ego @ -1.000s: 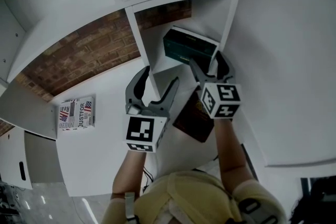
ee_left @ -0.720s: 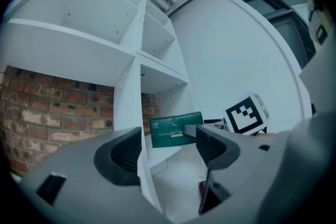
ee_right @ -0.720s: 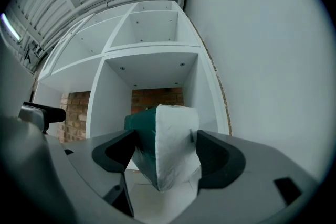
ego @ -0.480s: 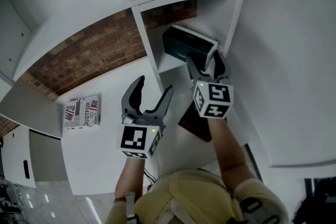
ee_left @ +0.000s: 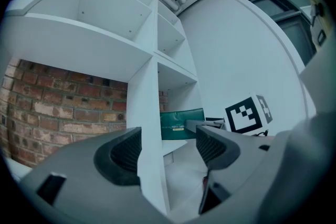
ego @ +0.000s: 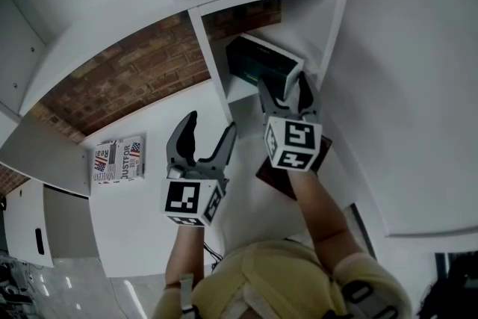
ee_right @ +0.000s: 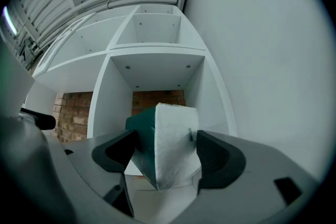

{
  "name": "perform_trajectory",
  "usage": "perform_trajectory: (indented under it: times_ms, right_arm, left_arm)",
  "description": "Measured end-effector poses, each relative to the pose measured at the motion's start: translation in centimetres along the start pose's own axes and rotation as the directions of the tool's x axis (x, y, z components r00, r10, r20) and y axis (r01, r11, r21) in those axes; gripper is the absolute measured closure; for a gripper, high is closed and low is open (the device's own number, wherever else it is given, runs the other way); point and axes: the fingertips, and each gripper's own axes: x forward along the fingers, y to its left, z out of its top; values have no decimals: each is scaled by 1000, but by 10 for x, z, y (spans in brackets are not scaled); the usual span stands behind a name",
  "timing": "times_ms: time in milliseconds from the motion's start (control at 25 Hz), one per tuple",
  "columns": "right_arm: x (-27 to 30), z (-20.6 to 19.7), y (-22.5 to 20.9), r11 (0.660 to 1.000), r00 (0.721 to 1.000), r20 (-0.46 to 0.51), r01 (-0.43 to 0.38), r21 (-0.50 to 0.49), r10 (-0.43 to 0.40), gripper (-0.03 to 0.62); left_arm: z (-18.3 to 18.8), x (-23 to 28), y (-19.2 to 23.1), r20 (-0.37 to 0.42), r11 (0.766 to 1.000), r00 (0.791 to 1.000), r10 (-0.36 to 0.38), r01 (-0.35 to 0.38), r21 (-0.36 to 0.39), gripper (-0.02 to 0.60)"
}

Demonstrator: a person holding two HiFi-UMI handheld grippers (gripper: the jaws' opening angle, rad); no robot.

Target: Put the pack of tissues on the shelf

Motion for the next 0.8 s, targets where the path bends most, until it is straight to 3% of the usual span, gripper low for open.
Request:
perform_trajectory:
  times_ms: [520,800]
  right_arm:
    - [-5,1,28,997,997,22,-69,25,69,224]
    - [-11,0,46,989,989,24,-146,36,145,224]
  left_arm:
    - [-5,-9,16,-3,999,999,33,-33,-11,253]
    - [-7,-12,20,-5,999,999,42,-42,-28,255]
